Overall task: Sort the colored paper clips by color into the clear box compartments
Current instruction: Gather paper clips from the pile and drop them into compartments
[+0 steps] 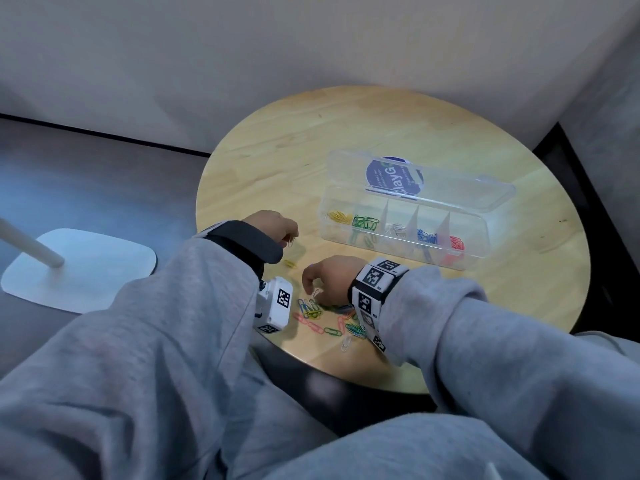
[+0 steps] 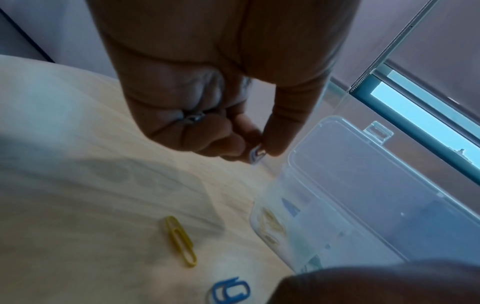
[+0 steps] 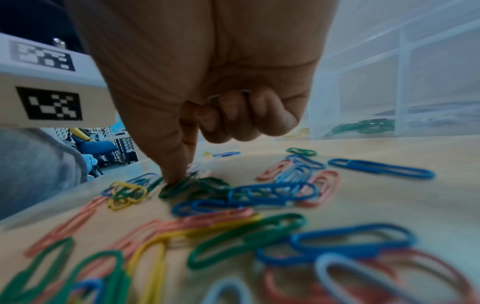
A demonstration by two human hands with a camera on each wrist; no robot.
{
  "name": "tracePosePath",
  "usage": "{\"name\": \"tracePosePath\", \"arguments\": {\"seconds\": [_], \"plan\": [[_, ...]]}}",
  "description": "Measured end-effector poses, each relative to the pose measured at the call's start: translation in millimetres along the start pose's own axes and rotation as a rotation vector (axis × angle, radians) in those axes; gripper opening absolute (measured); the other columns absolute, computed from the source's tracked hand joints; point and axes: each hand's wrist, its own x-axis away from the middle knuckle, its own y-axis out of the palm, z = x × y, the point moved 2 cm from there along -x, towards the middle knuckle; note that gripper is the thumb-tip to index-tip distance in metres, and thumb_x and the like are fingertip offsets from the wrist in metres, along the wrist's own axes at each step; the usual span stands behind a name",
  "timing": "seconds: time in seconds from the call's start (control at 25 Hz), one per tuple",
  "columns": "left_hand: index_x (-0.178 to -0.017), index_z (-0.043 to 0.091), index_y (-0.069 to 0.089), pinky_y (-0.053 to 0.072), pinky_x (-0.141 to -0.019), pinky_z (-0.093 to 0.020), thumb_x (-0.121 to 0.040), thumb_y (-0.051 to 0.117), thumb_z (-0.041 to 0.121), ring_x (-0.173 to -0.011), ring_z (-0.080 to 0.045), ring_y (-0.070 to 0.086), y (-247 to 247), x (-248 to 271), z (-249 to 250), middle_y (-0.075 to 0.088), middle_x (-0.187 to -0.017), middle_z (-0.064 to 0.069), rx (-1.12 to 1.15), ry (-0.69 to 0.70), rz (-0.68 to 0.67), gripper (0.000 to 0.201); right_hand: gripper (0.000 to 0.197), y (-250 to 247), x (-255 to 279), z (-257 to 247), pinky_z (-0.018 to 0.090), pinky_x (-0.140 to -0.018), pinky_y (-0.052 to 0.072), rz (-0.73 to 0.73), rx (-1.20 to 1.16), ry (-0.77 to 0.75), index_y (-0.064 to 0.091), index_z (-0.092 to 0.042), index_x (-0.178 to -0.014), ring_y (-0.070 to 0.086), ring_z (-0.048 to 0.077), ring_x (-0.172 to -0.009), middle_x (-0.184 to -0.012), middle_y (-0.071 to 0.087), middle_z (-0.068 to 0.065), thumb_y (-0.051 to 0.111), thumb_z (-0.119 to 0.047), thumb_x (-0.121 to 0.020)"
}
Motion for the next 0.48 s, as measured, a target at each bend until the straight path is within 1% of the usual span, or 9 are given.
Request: {"name": "tracePosePath", "arguments": {"seconds": [0.08, 0.12, 0.16, 0.2, 0.28, 0.32, 0.4, 0.44, 0.48], "plan": [[-0.064, 0.010, 0.045, 0.035, -0.043, -0.015, -0.093, 0.047, 0.006, -0.052, -0.010, 0.040, 1.8, 1.0, -0.7, 0.045, -0.062, -0.001, 0.037, -0.034, -0.018, 0.030, 0.020, 1.2, -0.9, 3.5, 0.022, -0.054, 0.036, -0.008, 0.013, 0.026, 0.063, -0.021, -0.100, 0.051, 0.019, -0.081, -0.097, 0.062, 0.000, 0.056, -0.015, -0.082], [-0.064, 0.009, 0.045, 0.036, -0.045, -0.016, -0.093, 0.045, 0.006, -0.053, -0.011, 0.042, 3.1, 2.0, -1.9, 0.046, -0.063, -0.002, 0.033, -0.051, -0.029, 0.030, 0.020, 1.9, -0.9, 5.7, 0.021, -0.052, 0.034, -0.014, 0.020, 0.047, 0.063, -0.019, -0.100, 0.051, 0.019, -0.081, -0.100, 0.064, 0.001, 0.056, -0.015, -0.082], [-0.064, 0.008, 0.046, 0.036, -0.048, -0.018, -0.093, 0.044, 0.006, -0.053, -0.012, 0.043, 5.2, 0.8, -4.4, 0.048, -0.063, -0.003, 0.020, -0.065, -0.042, 0.029, 0.020, 1.9, -0.2, 8.8, 0.021, -0.052, 0.034, -0.024, 0.021, 0.072, 0.064, -0.017, -0.101, 0.051, 0.019, -0.081, -0.101, 0.064, 0.002, 0.057, -0.016, -0.082], [-0.065, 0.007, 0.046, 0.037, -0.047, -0.019, -0.091, 0.043, 0.005, -0.053, -0.014, 0.044, 7.8, 1.6, -5.5, 0.049, -0.064, -0.005, -0.001, -0.075, -0.050, 0.027, 0.020, 2.2, 0.6, 12.9, 0.023, -0.056, 0.037, -0.032, 0.015, 0.092, 0.064, -0.016, -0.101, 0.051, 0.019, -0.081, -0.099, 0.064, 0.002, 0.058, -0.017, -0.083], [-0.065, 0.006, 0.045, 0.035, -0.042, -0.020, -0.090, 0.040, 0.004, -0.052, -0.017, 0.043, 15.0, 3.4, -3.9, 0.049, -0.064, -0.006, -0.076, -0.086, -0.077, 0.025, 0.021, 0.9, 4.6, 21.9, 0.026, -0.066, 0.041, -0.039, 0.003, 0.121, 0.066, -0.013, -0.103, 0.051, 0.018, -0.083, -0.096, 0.061, 0.002, 0.059, -0.019, -0.084], [-0.065, 0.007, 0.044, 0.035, -0.045, -0.020, -0.092, 0.040, 0.004, -0.056, -0.019, 0.044, 19.9, 4.0, -1.2, 0.047, -0.065, -0.005, -0.149, -0.073, -0.102, 0.027, 0.021, 0.6, 7.6, 27.0, 0.026, -0.069, 0.041, -0.037, -0.013, 0.136, 0.066, -0.013, -0.104, 0.051, 0.017, -0.083, -0.097, 0.062, 0.003, 0.060, -0.019, -0.084], [-0.067, 0.008, 0.046, 0.039, -0.060, -0.025, -0.096, 0.044, 0.009, -0.070, -0.023, 0.044, 29.2, 4.1, 4.5, 0.042, -0.065, 0.000, -0.424, 0.001, -0.177, 0.028, 0.020, 0.3, 13.8, 38.9, 0.024, -0.068, 0.041, -0.015, -0.067, 0.165, 0.067, -0.012, -0.103, 0.050, 0.016, -0.084, -0.100, 0.065, 0.005, 0.061, -0.019, -0.085], [-0.071, 0.008, 0.049, 0.038, -0.067, -0.026, -0.095, 0.047, 0.010, -0.074, -0.023, 0.043, 33.3, 4.5, 7.1, 0.042, -0.066, 0.000, -0.585, 0.064, -0.207, 0.024, 0.017, 0.2, 18.0, 45.2, 0.022, -0.063, 0.040, 0.012, -0.112, 0.184, 0.067, -0.013, -0.099, 0.050, 0.015, -0.083, -0.095, 0.065, 0.003, 0.062, -0.020, -0.085], [-0.076, 0.005, 0.054, 0.038, -0.072, -0.028, -0.092, 0.050, 0.011, -0.075, -0.023, 0.043, 36.2, 5.0, 8.8, 0.046, -0.069, -0.002, -0.726, 0.109, -0.232, 0.018, 0.011, 0.5, 22.6, 52.2, 0.021, -0.057, 0.038, 0.043, -0.188, 0.220, 0.067, -0.016, -0.093, 0.050, 0.015, -0.082, -0.085, 0.062, -0.001, 0.063, -0.019, -0.084]]}}
